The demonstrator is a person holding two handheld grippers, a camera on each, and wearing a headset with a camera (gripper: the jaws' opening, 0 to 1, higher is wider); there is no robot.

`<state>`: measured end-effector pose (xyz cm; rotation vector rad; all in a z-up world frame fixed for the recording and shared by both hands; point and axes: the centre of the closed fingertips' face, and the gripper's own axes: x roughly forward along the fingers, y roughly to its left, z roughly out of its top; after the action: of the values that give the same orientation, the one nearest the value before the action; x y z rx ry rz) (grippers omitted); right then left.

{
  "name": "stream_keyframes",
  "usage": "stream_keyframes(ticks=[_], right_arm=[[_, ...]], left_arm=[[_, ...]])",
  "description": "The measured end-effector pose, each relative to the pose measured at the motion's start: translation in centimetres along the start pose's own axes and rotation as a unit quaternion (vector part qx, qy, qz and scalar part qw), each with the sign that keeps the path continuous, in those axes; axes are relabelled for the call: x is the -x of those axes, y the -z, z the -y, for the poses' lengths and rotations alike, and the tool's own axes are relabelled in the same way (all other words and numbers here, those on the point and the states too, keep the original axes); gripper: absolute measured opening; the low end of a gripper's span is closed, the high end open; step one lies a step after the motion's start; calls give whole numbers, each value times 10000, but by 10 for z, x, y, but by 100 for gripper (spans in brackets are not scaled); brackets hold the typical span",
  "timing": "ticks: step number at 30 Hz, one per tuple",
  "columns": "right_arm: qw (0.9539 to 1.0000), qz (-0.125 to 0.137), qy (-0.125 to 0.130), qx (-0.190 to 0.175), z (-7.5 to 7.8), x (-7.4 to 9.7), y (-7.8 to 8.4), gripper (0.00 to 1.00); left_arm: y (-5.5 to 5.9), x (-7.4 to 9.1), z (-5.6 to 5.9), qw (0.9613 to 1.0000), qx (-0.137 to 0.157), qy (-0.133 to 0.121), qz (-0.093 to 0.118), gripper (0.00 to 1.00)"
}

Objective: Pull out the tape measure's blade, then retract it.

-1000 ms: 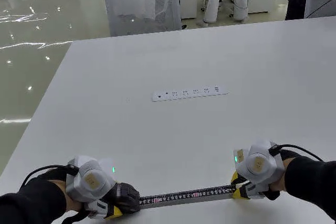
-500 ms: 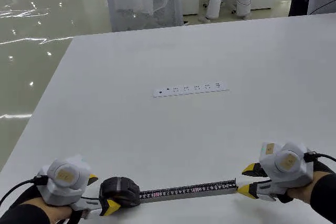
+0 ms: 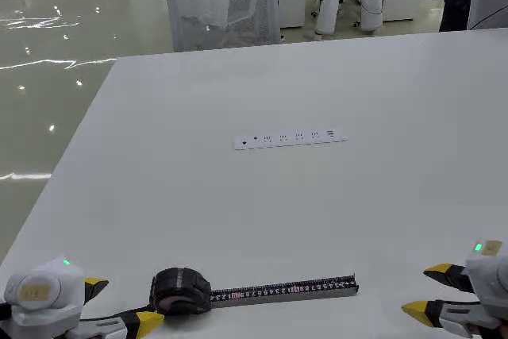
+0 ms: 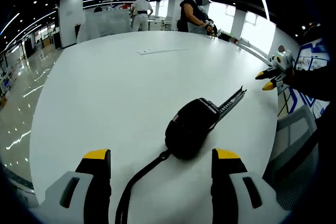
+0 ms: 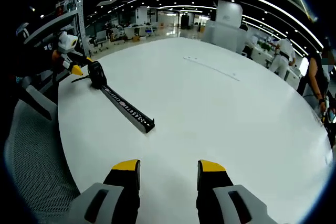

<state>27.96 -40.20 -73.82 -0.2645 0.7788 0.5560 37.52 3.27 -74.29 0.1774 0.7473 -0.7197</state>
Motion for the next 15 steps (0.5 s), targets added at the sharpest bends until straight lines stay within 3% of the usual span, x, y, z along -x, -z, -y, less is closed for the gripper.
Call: stream_keyframes(ticks=[5, 9, 11, 12, 15], right_arm=[[9999, -97, 20, -22, -2, 19, 19, 47], [9998, -195, 79, 59, -4, 34, 31, 49], [9998, -171, 109, 4, -3, 39, 34, 51], [9998, -155, 112, -24, -3, 40, 34, 51], [9998, -115, 81, -122, -6, 37, 32, 54]], left_arm=[[6, 16, -10, 9998, 108, -103, 143, 80], [9, 27, -10, 9996, 88, -156, 197, 86], [11, 31, -3, 9998, 94, 41, 172, 91], [12, 32, -4, 9998, 87, 10, 203, 97], [15, 39, -6, 9998, -114, -65, 180, 99]])
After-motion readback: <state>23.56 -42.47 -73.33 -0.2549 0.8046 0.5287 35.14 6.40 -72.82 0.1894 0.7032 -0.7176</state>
